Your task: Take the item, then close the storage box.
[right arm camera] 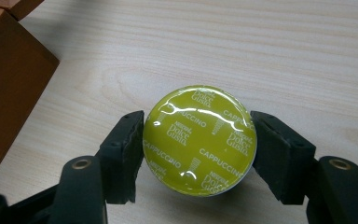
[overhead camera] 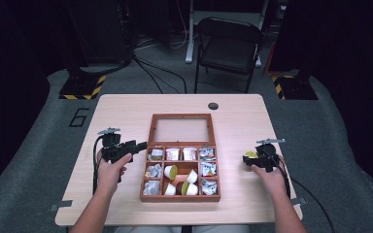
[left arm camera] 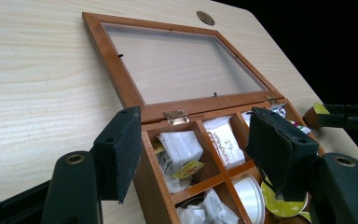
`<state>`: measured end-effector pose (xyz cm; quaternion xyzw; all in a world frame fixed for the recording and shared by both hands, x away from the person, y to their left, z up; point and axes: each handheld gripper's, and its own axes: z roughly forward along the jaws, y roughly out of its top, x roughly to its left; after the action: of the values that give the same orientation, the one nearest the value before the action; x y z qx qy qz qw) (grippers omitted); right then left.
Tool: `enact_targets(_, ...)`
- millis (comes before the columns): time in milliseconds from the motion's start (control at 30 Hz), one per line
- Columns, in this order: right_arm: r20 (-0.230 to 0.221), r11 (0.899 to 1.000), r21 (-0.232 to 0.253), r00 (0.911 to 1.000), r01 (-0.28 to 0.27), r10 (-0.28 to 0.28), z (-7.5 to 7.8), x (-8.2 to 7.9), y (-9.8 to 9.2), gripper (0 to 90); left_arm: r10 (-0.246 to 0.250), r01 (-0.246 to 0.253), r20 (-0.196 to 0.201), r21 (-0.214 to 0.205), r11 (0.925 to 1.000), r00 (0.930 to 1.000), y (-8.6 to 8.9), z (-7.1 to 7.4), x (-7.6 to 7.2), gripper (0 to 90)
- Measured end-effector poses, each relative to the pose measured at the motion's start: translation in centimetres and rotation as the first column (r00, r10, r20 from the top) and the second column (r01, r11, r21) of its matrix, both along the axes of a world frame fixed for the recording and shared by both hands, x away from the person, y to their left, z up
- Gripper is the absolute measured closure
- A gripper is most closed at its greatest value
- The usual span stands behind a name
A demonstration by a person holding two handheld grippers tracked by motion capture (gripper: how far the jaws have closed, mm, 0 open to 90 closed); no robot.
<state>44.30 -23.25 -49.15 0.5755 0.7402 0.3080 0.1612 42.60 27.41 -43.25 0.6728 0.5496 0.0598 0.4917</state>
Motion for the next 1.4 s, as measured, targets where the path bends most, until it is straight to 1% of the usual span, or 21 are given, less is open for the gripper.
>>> enact_targets(100, 0.004, 1.0, -0.003, 1.0, 0.007, -0.007, 0.0, 0.0, 0.0, 35.3, -0.002, 0.002, 0.005, 0.005, 1.0, 1.0, 0.0, 0.0, 0.1, 35.4)
enact_targets(233, 0.024, 1.0, -0.005, 0.9996, 0.015, -0.015, 0.4, -0.2, 0.0, 32.7, 0.004, -0.004, 0.001, -0.007, 1.0, 1.0, 0.0, 0.0, 0.0, 35.4)
enact_targets(267, 0.035, 1.0, 0.007, 0.999, 0.029, -0.029, 0.8, -0.4, -0.1, 31.6, 0.003, -0.003, 0.0, -0.005, 1.0, 1.0, 0.0, 0.0, 0.1, 35.4)
enact_targets(367, 0.051, 0.999, 0.019, 0.998, 0.036, -0.037, 1.1, -0.5, -0.2, 30.5, 0.0, 0.0, 0.002, 0.001, 1.0, 1.0, 0.0, -0.1, 0.1, 35.3)
enact_targets(467, 0.057, 0.999, 0.017, 0.9978, 0.034, -0.035, 1.2, -0.6, -0.3, 30.1, -0.002, 0.002, 0.005, 0.004, 1.0, 1.0, 0.0, -0.1, 0.1, 35.2)
enact_targets(567, 0.076, 0.999, 0.014, 0.9966, 0.031, -0.032, 1.5, -0.7, -0.2, 30.1, 0.001, -0.001, 0.003, 0.003, 1.0, 1.0, 0.0, -0.2, 0.1, 35.2)
enact_targets(600, 0.09, 1.0, 0.016, 0.9956, 0.026, -0.027, 1.8, -0.9, 0.0, 29.9, 0.001, -0.001, -0.008, 0.003, 1.0, 1.0, 0.0, -0.2, 0.1, 35.3)
enact_targets(700, 0.1, 1.0, 0.01, 0.9949, 0.016, -0.017, 2.0, -1.0, 0.2, 29.8, 0.002, -0.002, -0.003, 0.006, 1.0, 1.0, 0.1, -0.3, 0.2, 35.2)
enact_targets(767, 0.109, 1.0, 0.001, 0.9941, -0.003, 0.003, 2.2, -1.1, 0.6, 29.7, -0.001, 0.001, -0.006, 0.005, 1.0, 1.0, 0.1, -0.3, 0.2, 35.1)
enact_targets(800, 0.106, 1.0, 0.005, 0.9944, -0.005, 0.005, 2.3, -1.2, 0.8, 29.7, -0.004, 0.004, -0.001, 0.009, 0.9999, 1.0, 0.1, -0.3, 0.3, 35.1)
enact_targets(900, 0.113, 1.0, 0.008, 0.9935, -0.02, 0.019, 2.6, -1.4, 1.1, 29.7, 0.005, -0.005, -0.01, 0.001, 1.0, 0.9999, -0.1, -0.3, 0.3, 34.7)
enact_targets(933, 0.116, 0.999, 0.01, 0.9929, -0.03, 0.029, 2.7, -1.4, 1.2, 29.7, -0.003, 0.003, -0.008, 0.009, 1.0, 1.0, -0.1, -0.3, 0.4, 34.5)
enact_targets(1033, 0.119, 0.999, 0.03, 0.9922, -0.041, 0.037, 3.3, -1.4, 1.6, 29.8, -0.001, 0.001, -0.014, 0.011, 0.9999, 0.9999, -0.1, -0.4, 0.5, 33.9)
enact_targets(1100, 0.119, 0.997, 0.051, 0.9918, -0.052, 0.046, 3.9, -1.3, 2.1, 29.9, -0.003, 0.004, -0.028, 0.026, 0.9996, 0.9996, -0.2, -0.6, 0.8, 33.0)
enact_targets(1200, 0.123, 0.993, 0.074, 0.9895, -0.086, 0.077, 4.7, -1.2, 3.2, 30.0, 0.003, -0.003, -0.033, 0.024, 0.9997, 0.9994, -0.5, -0.7, 1.0, 31.2)
enact_targets(1233, 0.123, 0.993, 0.074, 0.9895, -0.086, 0.077, 4.7, -1.2, 3.2, 30.0, -0.002, 0.003, -0.031, 0.027, 0.9996, 0.9995, -0.6, -0.7, 1.1, 31.2)
enact_targets(1267, 0.125, 0.991, 0.063, 0.9859, -0.119, 0.11, 5.3, -1.1, 4.1, 30.0, -0.014, 0.015, -0.028, 0.037, 0.9992, 0.9995, -0.9, -0.7, 1.3, 30.5)
enact_targets(1300, 0.125, 0.991, 0.063, 0.9859, -0.119, 0.11, 5.3, -1.1, 4.1, 30.0, -0.014, 0.015, -0.028, 0.037, 0.9992, 0.9995, -0.9, -0.7, 1.3, 30.4)
enact_targets(1333, 0.132, 0.989, 0.052, 0.9829, -0.136, 0.128, 5.5, -1.2, 4.5, 30.0, -0.011, 0.012, -0.022, 0.039, 0.9992, 0.9997, -1.1, -0.8, 1.4, 30.4)
enact_targets(1367, 0.136, 0.986, 0.031, 0.9778, -0.165, 0.159, 5.9, -1.2, 5.5, 30.0, -0.026, 0.027, -0.021, 0.063, 0.9976, 0.9994, -1.4, -0.8, 1.7, 30.4)
enact_targets(1400, 0.139, 0.983, 0.02, 0.9742, -0.182, 0.177, 6.0, -1.2, 5.8, 30.0, -0.032, 0.033, -0.024, 0.066, 0.9973, 0.9992, -1.6, -0.8, 1.7, 30.4)
